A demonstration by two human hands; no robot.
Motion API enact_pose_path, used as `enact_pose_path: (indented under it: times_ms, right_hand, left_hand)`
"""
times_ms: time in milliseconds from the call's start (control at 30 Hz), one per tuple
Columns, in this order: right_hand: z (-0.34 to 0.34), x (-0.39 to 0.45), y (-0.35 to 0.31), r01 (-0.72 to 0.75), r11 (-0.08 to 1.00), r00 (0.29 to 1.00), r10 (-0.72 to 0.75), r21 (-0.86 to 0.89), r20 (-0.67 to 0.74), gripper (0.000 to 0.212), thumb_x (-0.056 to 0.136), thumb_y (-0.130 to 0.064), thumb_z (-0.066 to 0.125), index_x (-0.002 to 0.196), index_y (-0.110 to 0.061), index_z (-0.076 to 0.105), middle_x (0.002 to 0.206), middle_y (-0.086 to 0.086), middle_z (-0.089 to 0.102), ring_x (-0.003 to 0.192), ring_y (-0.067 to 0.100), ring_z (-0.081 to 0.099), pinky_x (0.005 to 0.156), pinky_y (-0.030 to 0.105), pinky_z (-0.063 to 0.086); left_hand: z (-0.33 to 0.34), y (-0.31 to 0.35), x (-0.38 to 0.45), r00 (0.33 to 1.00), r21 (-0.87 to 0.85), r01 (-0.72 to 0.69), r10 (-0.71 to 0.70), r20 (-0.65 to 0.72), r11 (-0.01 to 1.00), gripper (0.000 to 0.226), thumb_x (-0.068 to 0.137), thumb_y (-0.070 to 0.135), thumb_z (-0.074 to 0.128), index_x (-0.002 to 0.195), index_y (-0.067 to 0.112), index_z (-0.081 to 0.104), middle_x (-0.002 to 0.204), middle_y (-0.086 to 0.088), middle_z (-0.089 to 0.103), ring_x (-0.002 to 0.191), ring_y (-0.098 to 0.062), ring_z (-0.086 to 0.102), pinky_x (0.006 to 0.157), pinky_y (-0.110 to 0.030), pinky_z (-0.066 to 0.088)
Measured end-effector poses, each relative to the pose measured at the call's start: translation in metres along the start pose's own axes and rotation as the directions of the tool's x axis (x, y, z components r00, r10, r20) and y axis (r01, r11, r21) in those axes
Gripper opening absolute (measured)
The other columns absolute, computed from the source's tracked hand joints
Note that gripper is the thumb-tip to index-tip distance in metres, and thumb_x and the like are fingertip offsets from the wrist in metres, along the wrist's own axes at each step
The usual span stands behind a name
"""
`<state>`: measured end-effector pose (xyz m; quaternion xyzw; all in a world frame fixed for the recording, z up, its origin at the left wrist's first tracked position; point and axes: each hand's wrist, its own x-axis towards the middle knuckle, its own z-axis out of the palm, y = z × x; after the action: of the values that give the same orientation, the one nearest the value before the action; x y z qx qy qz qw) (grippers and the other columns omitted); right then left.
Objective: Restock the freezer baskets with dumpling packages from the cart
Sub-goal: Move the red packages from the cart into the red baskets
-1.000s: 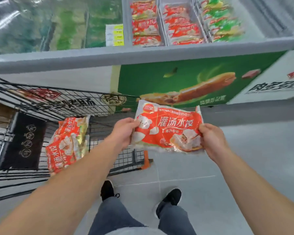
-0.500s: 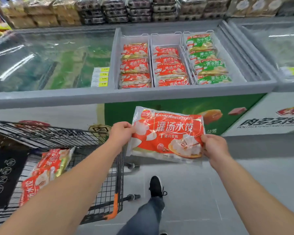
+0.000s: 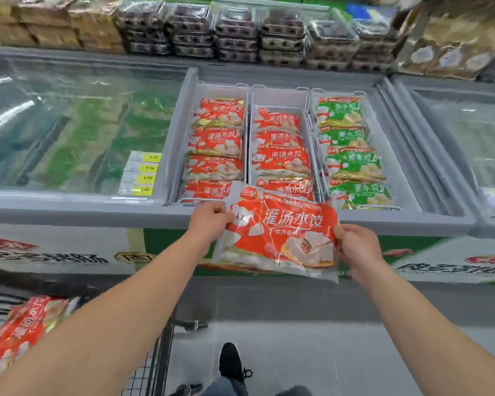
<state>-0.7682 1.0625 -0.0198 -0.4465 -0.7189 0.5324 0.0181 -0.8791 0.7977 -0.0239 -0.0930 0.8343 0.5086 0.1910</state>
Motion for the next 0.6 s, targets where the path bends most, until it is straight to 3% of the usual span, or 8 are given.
enact_pose_path:
  times_ms: [67, 133, 233, 333, 467, 600]
  right_hand:
    - [-0.001, 0.017, -0.013, -0.006, 1.0, 1.0, 0.006, 0.016, 0.022, 0.02, 0.092, -0.014, 0.059, 0.078, -0.008, 0.072, 0.068, 0.005, 0.068, 0.067, 0.024, 0.059, 0.069, 0.041, 0.049]
    - [0.0, 0.044, -0.027, -0.003, 0.999, 0.999, 0.0, 0.045, 0.046, 0.018, 0.093, -0.011, 0.059, 0.082, -0.007, 0.072, 0.069, 0.005, 0.068, 0.065, 0.022, 0.056, 0.067, 0.038, 0.046]
    - [0.007, 0.081, -0.043, -0.003, 0.998, 0.998, -0.002, 0.063, 0.069, 0.017, 0.094, -0.011, 0.059, 0.082, -0.009, 0.07, 0.077, 0.01, 0.068, 0.068, 0.023, 0.057, 0.068, 0.04, 0.05]
    - [0.016, 0.125, -0.062, 0.008, 0.998, 0.992, -0.015, 0.058, 0.127, 0.022, 0.094, -0.009, 0.058, 0.075, -0.005, 0.067, 0.06, 0.006, 0.059, 0.055, 0.021, 0.049, 0.057, 0.034, 0.042]
    - [0.032, 0.175, -0.09, -0.021, 1.0, 0.967, 0.024, -0.013, 0.252, 0.02, 0.09, -0.008, 0.058, 0.072, -0.007, 0.066, 0.053, 0.005, 0.057, 0.056, 0.021, 0.049, 0.062, 0.036, 0.04]
    - [0.064, 0.212, -0.122, -0.01, 0.997, 0.944, 0.036, -0.083, 0.327, 0.015, 0.088, -0.01, 0.063, 0.074, -0.008, 0.069, 0.076, 0.013, 0.073, 0.07, 0.027, 0.065, 0.073, 0.043, 0.054]
  left_hand:
    - [0.005, 0.009, 0.016, 1.0, -0.031, 0.023, -0.023, 0.009, 0.999, 0.023, 0.086, 0.02, 0.07, 0.068, 0.012, 0.059, 0.088, -0.016, 0.07, 0.083, -0.025, 0.065, 0.08, -0.042, 0.052]
    - [0.014, 0.021, 0.039, 0.999, -0.031, 0.03, -0.03, 0.012, 0.999, 0.02, 0.087, 0.022, 0.07, 0.078, 0.006, 0.065, 0.089, -0.012, 0.071, 0.084, -0.023, 0.066, 0.081, -0.043, 0.054]
    - [0.025, 0.033, 0.066, 1.0, 0.006, 0.003, -0.003, -0.02, 1.0, 0.021, 0.087, 0.021, 0.071, 0.073, 0.007, 0.062, 0.079, -0.01, 0.068, 0.075, -0.023, 0.062, 0.073, -0.035, 0.049]
    - [0.038, 0.047, 0.095, 0.997, 0.048, 0.045, -0.042, -0.068, 0.998, 0.023, 0.086, 0.022, 0.071, 0.067, 0.013, 0.061, 0.073, -0.009, 0.065, 0.068, -0.022, 0.057, 0.067, -0.035, 0.046]
    - [0.056, 0.064, 0.124, 0.978, 0.015, 0.097, -0.093, -0.188, 0.995, 0.03, 0.084, 0.015, 0.072, 0.06, 0.013, 0.054, 0.064, -0.005, 0.057, 0.062, -0.02, 0.05, 0.061, -0.031, 0.038]
    - [0.064, 0.063, 0.144, 0.937, -0.082, 0.191, -0.207, -0.282, 0.978, 0.031, 0.088, 0.011, 0.068, 0.06, 0.015, 0.054, 0.065, -0.002, 0.059, 0.065, -0.02, 0.054, 0.057, -0.027, 0.037]
